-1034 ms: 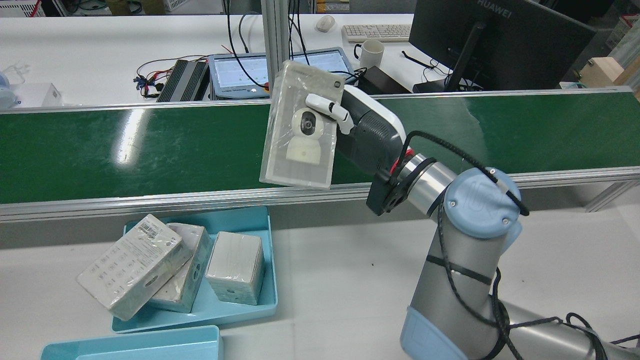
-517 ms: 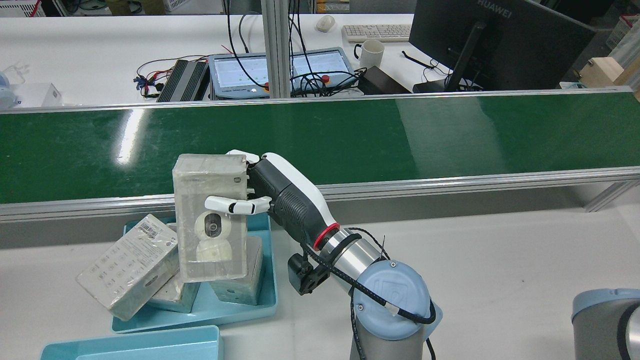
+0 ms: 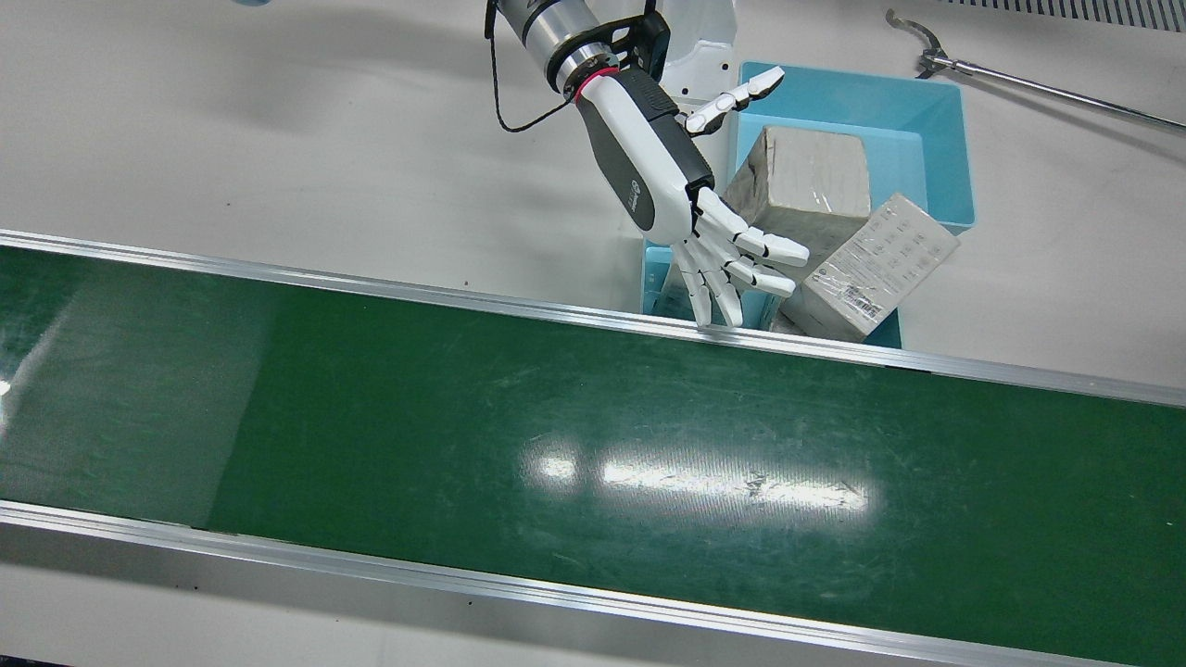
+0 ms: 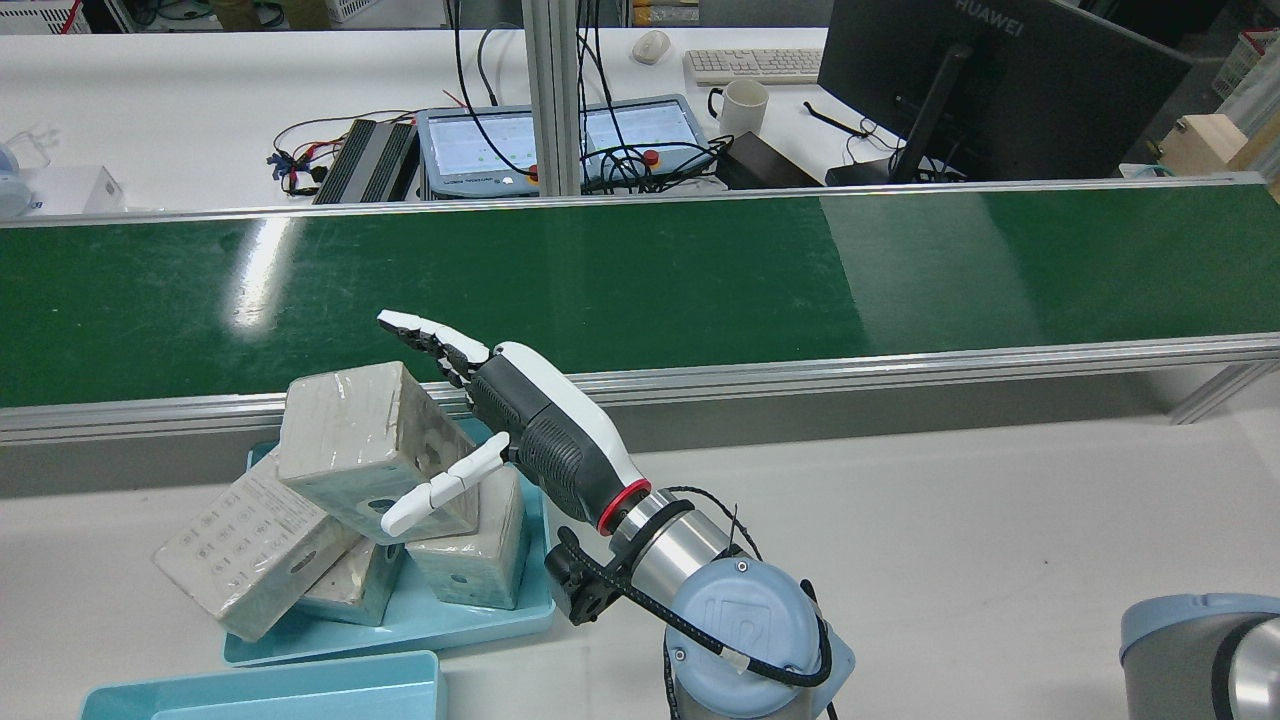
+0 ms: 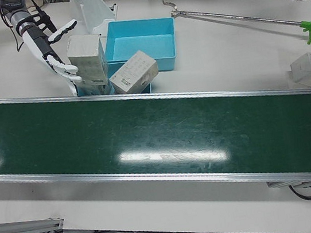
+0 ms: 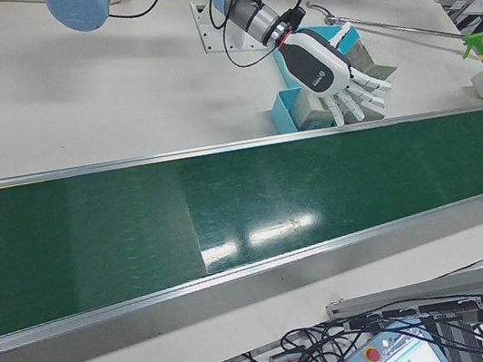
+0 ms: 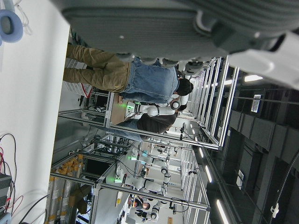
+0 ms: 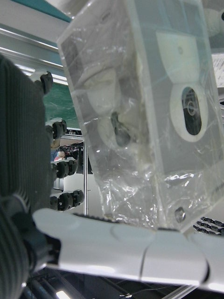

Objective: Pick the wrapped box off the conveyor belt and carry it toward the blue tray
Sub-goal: 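Carry the box over the blue tray and open the right hand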

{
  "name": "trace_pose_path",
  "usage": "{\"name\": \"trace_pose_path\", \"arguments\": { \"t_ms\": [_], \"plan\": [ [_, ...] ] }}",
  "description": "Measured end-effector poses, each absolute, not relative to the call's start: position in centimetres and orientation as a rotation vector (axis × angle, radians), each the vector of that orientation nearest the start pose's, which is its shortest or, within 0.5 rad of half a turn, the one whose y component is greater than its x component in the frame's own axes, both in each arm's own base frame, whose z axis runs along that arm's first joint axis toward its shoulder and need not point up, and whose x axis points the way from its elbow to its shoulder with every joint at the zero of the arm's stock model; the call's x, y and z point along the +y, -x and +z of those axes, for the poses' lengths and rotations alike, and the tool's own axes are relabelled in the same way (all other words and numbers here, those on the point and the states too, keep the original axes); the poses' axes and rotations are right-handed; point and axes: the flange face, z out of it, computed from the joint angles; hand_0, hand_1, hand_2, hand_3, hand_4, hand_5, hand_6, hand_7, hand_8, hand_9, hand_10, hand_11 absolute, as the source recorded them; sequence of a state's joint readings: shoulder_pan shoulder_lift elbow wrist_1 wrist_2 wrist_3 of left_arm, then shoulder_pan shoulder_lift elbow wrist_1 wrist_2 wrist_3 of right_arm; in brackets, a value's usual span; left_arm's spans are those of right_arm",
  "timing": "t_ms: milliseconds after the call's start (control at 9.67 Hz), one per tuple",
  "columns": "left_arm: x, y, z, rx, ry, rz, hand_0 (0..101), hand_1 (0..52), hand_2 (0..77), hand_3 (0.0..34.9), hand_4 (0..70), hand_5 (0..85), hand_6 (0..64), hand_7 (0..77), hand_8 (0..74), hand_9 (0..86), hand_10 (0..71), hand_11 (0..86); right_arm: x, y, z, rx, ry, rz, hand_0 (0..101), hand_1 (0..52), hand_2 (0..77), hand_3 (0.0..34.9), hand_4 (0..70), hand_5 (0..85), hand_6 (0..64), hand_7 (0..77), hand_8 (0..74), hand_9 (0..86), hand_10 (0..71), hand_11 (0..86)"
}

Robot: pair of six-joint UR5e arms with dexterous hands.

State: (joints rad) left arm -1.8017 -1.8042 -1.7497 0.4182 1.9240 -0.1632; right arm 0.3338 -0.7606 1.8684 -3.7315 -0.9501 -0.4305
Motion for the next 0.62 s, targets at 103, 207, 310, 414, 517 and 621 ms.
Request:
{"name": "trace_pose_path", "arguments": {
  "t_ms": [103, 207, 310, 414, 517, 621],
  "plan": [
    [-51.3, 22.2, 51.9, 2.214, 0.321, -2.249, 0, 0.0, 1.1, 0.0, 0.0, 0.5, 0.5, 0.5, 0.5, 0.0, 0.5, 0.5, -37.7, 50.6, 15.0, 2.907, -0.658, -1.83, 47, 11.5, 3.8, 29.5, 7.1, 10.4, 0.0, 8.7, 2.2, 1.1, 0.0, 1.6],
    [-51.3, 22.2, 51.9, 2.214, 0.321, -2.249, 0, 0.0, 1.1, 0.0, 0.0, 1.1, 0.0, 0.5, 0.5, 0.0, 0.0, 0.5, -37.5, 49.6, 14.6, 2.904, -0.67, -1.804, 47, 11.5, 3.8, 29.5, 7.1, 10.4, 0.0, 8.7, 2.2, 1.1, 0.0, 1.6],
    [-51.3, 22.2, 51.9, 2.214, 0.321, -2.249, 0, 0.0, 1.1, 0.0, 0.0, 1.1, 0.0, 0.5, 0.5, 0.0, 0.0, 0.5, -37.6, 47.7, 14.3, 2.895, -0.67, -1.766, 46, 7.1, 1.6, 29.8, 8.2, 1.1, 0.0, 11.4, 8.2, 0.5, 0.0, 1.1],
    [-51.3, 22.2, 51.9, 2.214, 0.321, -2.249, 0, 0.0, 1.1, 0.0, 0.0, 1.1, 0.5, 0.5, 0.5, 0.0, 0.5, 0.5, -38.0, 44.9, 14.1, 2.885, -0.646, -1.732, 46, 7.1, 1.6, 29.8, 10.4, 1.1, 0.0, 11.4, 8.2, 0.5, 0.0, 1.1],
    [-51.3, 22.2, 51.9, 2.214, 0.321, -2.249, 0, 0.0, 0.5, 0.0, 0.0, 1.1, 0.5, 0.5, 0.5, 0.5, 0.5, 0.5, -38.4, 40.7, 14.2, 2.873, -0.602, -1.703, 47, 12.5, 1.6, 29.7, 9.8, 9.8, 0.0, 14.7, 6.5, 1.1, 0.0, 1.1],
    [-51.3, 22.2, 51.9, 2.214, 0.321, -2.249, 0, 0.0, 0.5, 0.0, 0.0, 1.1, 0.5, 0.5, 0.5, 0.5, 0.0, 0.5, -38.9, 35.8, 15.1, 2.859, -0.537, -1.691, 47, 12.5, 1.6, 29.7, 9.8, 9.8, 0.0, 14.7, 6.5, 1.1, 0.0, 1.1]
  ]
}}
